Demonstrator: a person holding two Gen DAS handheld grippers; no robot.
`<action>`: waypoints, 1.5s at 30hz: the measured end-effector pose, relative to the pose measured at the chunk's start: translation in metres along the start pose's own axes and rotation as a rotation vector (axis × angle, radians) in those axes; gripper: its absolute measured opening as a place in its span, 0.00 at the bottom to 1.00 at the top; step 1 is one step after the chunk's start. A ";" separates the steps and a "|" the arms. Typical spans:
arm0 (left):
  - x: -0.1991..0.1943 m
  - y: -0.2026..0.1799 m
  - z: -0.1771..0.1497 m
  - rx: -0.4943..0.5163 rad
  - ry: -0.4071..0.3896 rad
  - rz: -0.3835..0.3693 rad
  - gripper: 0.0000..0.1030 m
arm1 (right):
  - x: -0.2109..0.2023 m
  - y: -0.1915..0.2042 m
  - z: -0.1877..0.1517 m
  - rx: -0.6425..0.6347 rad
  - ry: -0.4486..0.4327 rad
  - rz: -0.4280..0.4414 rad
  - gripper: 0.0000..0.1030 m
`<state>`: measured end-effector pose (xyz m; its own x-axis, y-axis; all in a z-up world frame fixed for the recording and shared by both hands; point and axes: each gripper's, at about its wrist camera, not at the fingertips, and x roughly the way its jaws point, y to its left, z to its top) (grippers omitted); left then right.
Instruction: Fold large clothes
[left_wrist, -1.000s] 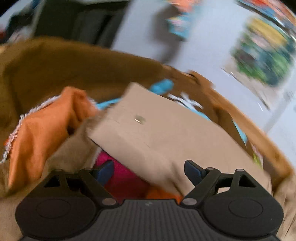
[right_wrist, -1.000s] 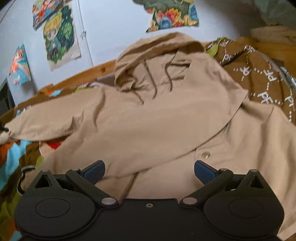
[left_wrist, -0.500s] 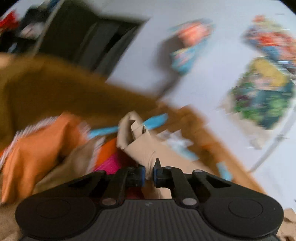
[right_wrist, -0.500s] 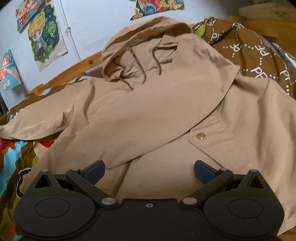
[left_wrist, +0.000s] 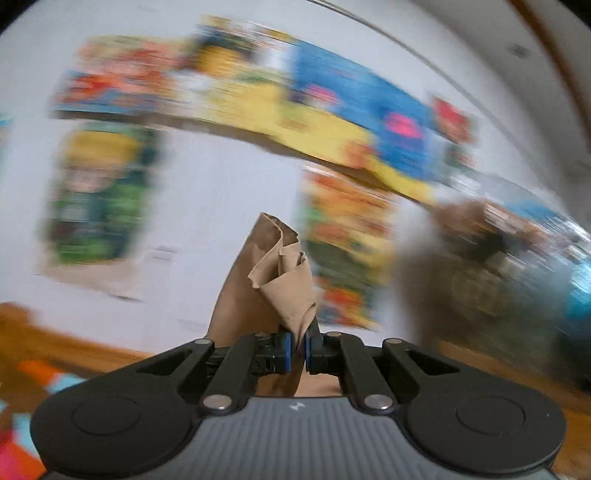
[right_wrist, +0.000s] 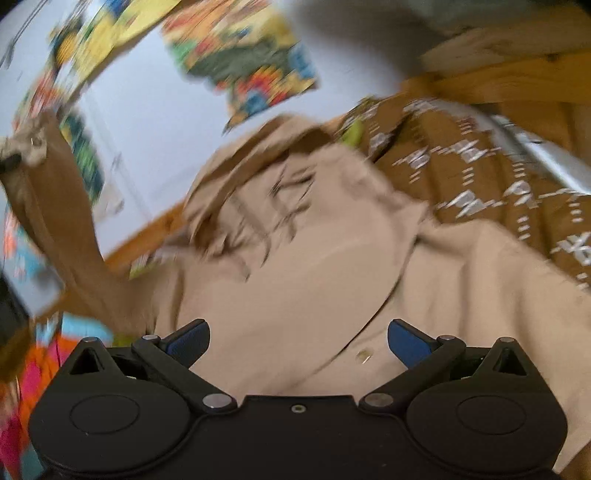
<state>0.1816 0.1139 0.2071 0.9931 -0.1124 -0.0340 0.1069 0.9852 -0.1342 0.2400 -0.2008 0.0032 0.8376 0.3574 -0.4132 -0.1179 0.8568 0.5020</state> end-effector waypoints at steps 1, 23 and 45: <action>0.012 -0.019 -0.008 0.020 0.036 -0.063 0.06 | -0.004 -0.008 0.007 0.026 -0.026 -0.017 0.99; 0.061 -0.002 -0.195 -0.035 0.591 -0.088 0.79 | 0.032 -0.023 -0.013 -0.243 0.130 -0.166 0.87; 0.114 0.132 -0.219 -0.211 0.627 0.366 0.79 | 0.041 0.007 -0.039 -0.463 0.112 -0.169 0.03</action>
<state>0.2978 0.2031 -0.0310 0.7427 0.1025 -0.6617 -0.2988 0.9351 -0.1906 0.2530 -0.1658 -0.0397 0.8057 0.2159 -0.5516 -0.2315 0.9719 0.0423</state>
